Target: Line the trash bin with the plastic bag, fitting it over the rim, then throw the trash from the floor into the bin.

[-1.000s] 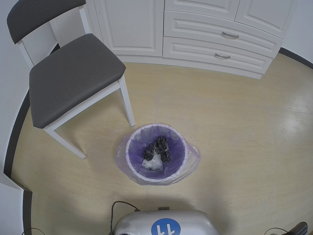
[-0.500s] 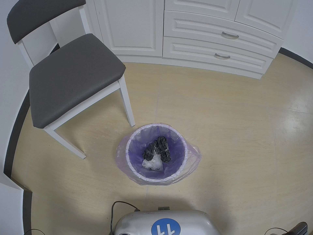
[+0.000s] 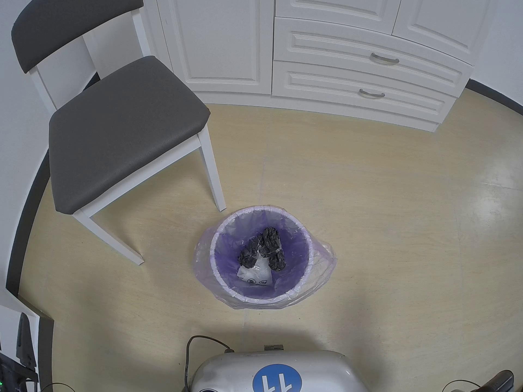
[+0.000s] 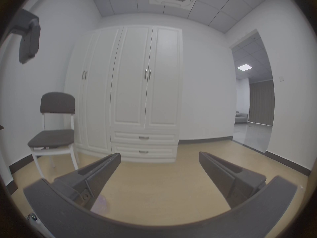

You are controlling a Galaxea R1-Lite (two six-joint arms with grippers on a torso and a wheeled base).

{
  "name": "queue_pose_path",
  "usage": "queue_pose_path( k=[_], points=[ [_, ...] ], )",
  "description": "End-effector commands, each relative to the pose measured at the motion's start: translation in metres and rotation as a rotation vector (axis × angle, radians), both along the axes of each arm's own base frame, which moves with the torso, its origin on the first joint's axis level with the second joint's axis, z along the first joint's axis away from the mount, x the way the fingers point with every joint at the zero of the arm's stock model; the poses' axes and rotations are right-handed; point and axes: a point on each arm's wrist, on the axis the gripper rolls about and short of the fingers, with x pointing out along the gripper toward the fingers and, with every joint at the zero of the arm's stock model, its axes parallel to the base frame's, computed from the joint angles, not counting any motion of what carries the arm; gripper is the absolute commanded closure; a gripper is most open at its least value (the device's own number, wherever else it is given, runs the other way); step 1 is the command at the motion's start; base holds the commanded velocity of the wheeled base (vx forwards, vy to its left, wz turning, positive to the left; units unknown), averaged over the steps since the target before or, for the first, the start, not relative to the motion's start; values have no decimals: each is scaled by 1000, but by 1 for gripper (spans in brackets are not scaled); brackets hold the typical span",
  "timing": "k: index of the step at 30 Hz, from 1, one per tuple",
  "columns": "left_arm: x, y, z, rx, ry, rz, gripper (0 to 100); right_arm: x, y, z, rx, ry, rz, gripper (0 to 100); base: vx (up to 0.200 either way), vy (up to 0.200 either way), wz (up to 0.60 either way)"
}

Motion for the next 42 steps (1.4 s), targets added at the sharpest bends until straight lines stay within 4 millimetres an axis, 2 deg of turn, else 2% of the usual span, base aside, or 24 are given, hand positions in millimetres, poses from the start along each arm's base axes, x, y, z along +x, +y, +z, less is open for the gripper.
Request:
queue_pose_path(
  k=[1,16,26,42],
  points=[
    [3,0,-17,-17,101,-8,0,5,0,-16,-1,112,1,0,0,0,0],
    [3,0,-18,-10,119,-9,0,10,1,-40,-23,359,56,0,0,0,0],
    [3,-2,-20,33,141,-87,0,10,3,-41,-71,370,120,0,0,0,0],
    [3,-3,-22,59,160,-137,0,10,4,-42,-46,376,189,0,0,0,0]
  ],
)
